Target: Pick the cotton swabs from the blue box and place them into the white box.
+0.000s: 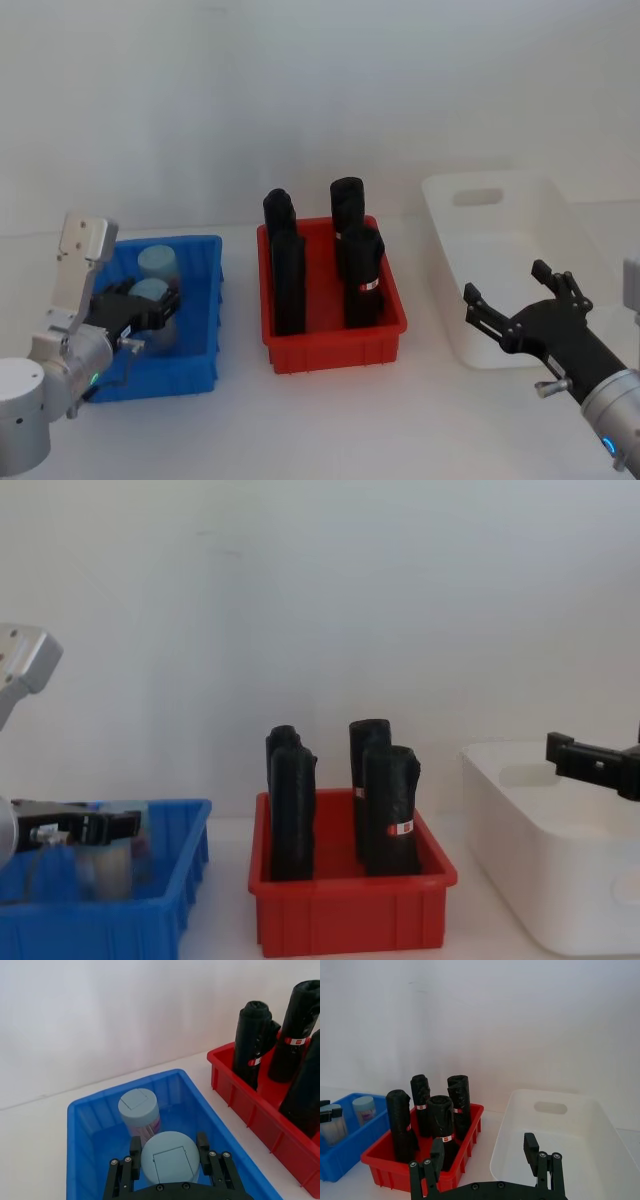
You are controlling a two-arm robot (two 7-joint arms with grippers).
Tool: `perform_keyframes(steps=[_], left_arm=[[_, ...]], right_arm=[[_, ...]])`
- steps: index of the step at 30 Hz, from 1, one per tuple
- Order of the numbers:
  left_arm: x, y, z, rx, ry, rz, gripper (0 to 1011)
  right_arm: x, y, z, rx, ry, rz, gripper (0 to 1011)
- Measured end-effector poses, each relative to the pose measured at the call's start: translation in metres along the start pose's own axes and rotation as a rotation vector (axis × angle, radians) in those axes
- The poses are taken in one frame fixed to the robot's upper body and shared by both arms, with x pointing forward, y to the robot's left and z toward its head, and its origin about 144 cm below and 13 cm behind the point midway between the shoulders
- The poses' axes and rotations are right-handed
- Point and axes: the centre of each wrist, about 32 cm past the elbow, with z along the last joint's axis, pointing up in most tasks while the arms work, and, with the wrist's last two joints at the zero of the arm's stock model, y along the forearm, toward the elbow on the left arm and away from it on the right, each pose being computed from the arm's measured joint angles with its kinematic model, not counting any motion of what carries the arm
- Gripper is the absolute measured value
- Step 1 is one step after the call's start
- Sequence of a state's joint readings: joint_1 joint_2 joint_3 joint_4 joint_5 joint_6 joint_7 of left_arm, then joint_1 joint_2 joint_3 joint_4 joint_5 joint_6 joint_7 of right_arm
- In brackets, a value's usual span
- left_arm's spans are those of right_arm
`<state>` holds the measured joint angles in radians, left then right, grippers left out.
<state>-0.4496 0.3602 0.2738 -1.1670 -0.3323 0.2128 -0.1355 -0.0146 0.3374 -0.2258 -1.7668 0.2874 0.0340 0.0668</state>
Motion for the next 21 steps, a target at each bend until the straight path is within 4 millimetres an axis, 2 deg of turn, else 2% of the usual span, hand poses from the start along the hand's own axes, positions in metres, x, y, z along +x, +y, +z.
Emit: perform_keyframes(steps=[21], left_arm=[[-0.013, 0.026, 0.068, -0.111, -0.132, -0.167, 669]], right_arm=[[0.000, 0.000, 0.000, 0.000, 0.000, 0.000, 1001]])
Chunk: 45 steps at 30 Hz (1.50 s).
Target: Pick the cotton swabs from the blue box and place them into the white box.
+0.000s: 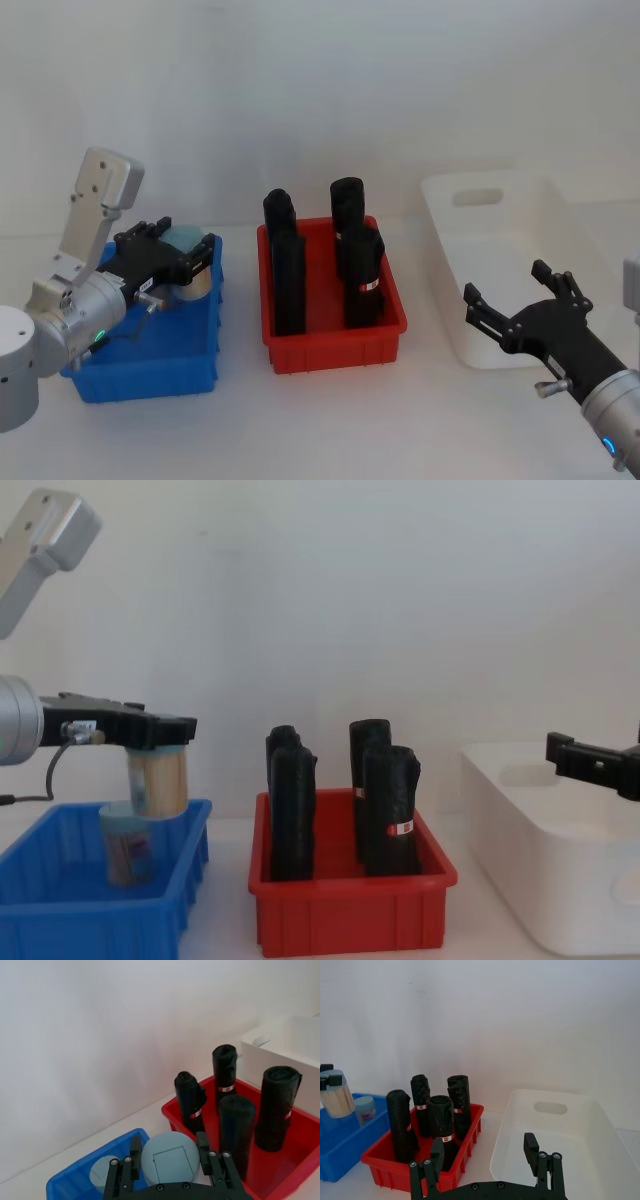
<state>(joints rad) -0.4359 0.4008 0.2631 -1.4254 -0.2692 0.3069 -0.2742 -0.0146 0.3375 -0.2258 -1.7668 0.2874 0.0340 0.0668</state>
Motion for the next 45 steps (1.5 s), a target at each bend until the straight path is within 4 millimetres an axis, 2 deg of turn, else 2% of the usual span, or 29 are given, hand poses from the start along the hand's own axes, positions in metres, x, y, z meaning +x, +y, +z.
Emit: perform_keyframes(steps=[15, 25, 45], left_arm=[[-0.006, 0.004, 0.037, -0.037, -0.042, -0.208, 669], [-0.009, -0.003, 0.058, -0.046, -0.050, -0.368, 669], [-0.012, -0.011, 0.074, -0.043, -0.051, -0.484, 669]], right_arm=[[0.000, 0.000, 0.000, 0.000, 0.000, 0.000, 1001], [0.000, 0.000, 0.000, 0.000, 0.000, 0.000, 1001], [0.001, 0.002, 0.002, 0.002, -0.019, 0.058, 1001]])
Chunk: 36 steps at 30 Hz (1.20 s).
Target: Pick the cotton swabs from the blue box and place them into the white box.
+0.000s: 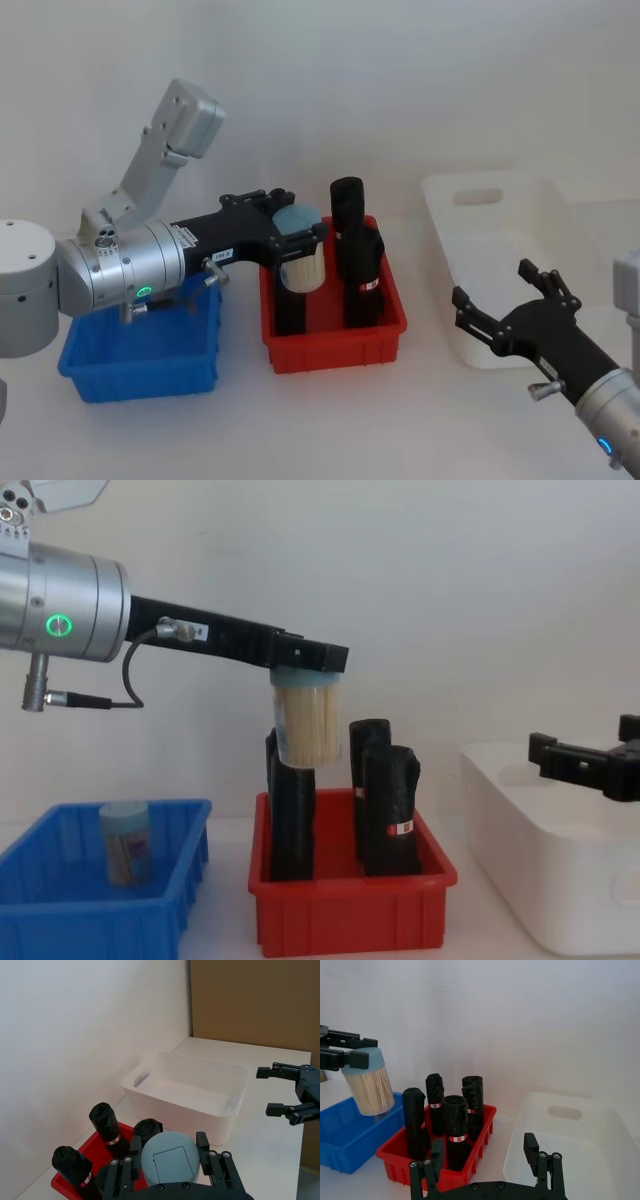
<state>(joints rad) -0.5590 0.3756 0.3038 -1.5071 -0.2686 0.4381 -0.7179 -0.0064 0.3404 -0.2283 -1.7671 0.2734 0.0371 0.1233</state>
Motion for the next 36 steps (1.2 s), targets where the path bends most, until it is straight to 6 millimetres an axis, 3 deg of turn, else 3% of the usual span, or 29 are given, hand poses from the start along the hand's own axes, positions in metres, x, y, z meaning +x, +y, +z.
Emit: perform_keyframes(steps=[14, 36], left_arm=[[0.000, -0.001, 0.003, 0.000, 0.000, -0.019, 669], [0.000, -0.002, 0.003, 0.000, 0.001, -0.027, 669]], right_arm=[[-0.001, 0.015, 0.012, 0.014, -0.061, 0.169, 1001], [-0.010, 0.070, 0.027, 0.033, -0.142, 0.367, 1001]])
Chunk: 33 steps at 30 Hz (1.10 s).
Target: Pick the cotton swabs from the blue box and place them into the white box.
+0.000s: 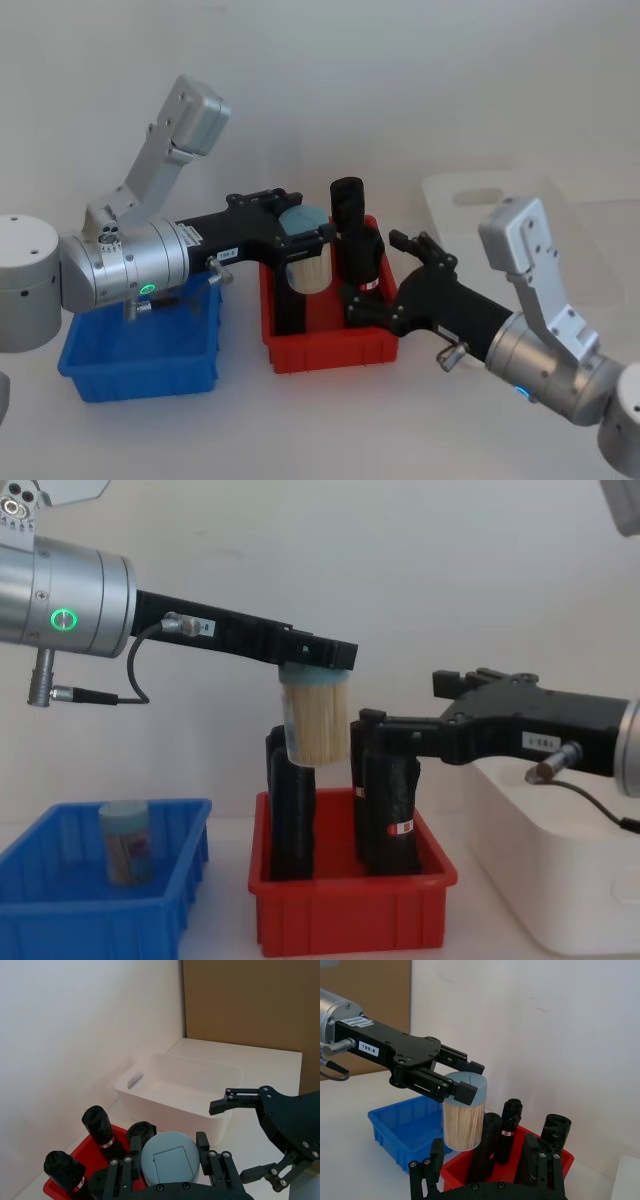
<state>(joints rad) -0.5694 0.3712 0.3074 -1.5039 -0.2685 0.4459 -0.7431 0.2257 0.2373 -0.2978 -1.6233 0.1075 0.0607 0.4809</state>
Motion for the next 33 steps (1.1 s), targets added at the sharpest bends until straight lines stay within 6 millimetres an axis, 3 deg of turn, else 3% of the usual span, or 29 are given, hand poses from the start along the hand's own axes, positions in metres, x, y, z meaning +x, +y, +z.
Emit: perform_keyframes(steps=[33], left_arm=[[0.000, 0.000, 0.000, 0.000, 0.000, -0.001, 669]], right_arm=[[0.007, 0.075, -0.009, -0.015, 0.005, 0.116, 1001]])
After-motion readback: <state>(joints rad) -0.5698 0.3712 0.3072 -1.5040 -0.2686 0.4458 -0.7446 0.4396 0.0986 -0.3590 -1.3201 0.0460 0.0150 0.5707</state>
